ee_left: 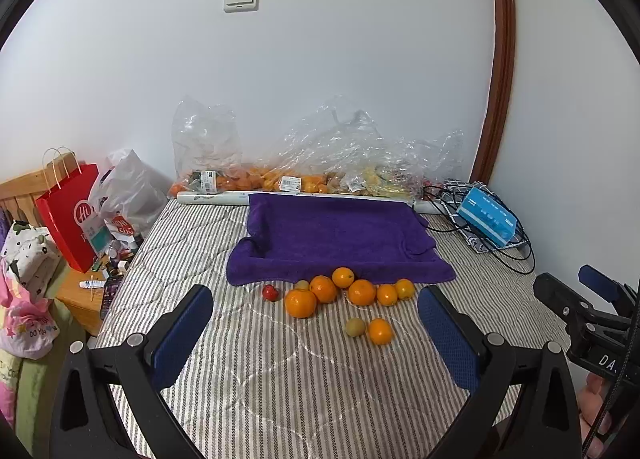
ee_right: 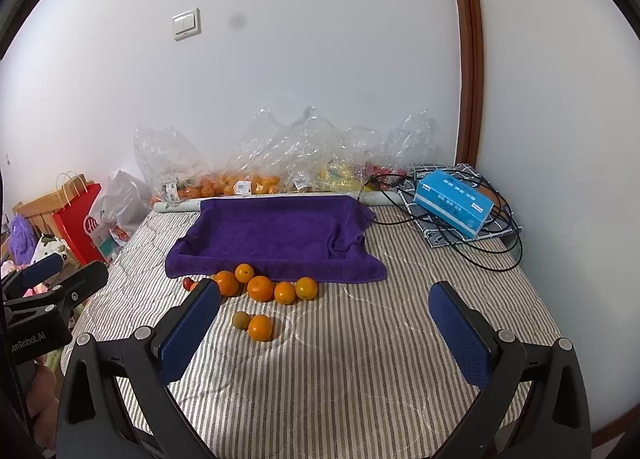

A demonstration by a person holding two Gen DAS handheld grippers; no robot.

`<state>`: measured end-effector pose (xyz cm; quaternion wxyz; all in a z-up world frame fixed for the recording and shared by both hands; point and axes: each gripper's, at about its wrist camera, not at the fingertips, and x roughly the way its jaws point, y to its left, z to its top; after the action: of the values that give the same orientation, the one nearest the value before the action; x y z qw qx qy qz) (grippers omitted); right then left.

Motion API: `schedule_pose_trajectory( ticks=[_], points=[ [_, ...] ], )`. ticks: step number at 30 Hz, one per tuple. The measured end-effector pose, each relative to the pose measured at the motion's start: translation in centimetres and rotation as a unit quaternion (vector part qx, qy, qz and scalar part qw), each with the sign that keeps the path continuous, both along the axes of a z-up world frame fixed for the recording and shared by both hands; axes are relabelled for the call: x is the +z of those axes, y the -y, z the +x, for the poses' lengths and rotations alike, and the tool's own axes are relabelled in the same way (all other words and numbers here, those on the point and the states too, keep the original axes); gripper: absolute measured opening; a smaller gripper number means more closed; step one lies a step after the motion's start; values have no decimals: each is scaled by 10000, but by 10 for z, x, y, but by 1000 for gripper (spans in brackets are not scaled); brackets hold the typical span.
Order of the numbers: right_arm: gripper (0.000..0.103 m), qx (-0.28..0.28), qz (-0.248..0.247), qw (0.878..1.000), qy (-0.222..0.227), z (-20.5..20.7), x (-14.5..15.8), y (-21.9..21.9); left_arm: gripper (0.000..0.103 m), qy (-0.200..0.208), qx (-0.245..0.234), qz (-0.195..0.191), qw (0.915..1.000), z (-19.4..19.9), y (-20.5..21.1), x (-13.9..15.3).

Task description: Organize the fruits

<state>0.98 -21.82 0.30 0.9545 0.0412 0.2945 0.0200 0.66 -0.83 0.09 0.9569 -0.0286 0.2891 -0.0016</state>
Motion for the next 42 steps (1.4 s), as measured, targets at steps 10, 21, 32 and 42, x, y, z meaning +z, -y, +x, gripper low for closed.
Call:
schedule_pose_trajectory(
  ticks=[10, 21, 32, 42],
  points=[
    [102, 70, 23, 10000, 42, 1, 0, -3, 103, 37, -48, 2, 10000, -2, 0, -3],
    [102, 129, -148, 9998, 47, 7, -2, -14, 103, -24, 104, -47, 9999, 8, -10, -8],
    [102, 370, -133, 9992, 33, 52, -34, -28, 103, -346, -45, -198, 9992, 53, -26, -48],
    [102, 382, -187, 9980, -466, 107, -86, -32, 101, -727, 272, -235, 9967, 95, -54, -89]
  ],
)
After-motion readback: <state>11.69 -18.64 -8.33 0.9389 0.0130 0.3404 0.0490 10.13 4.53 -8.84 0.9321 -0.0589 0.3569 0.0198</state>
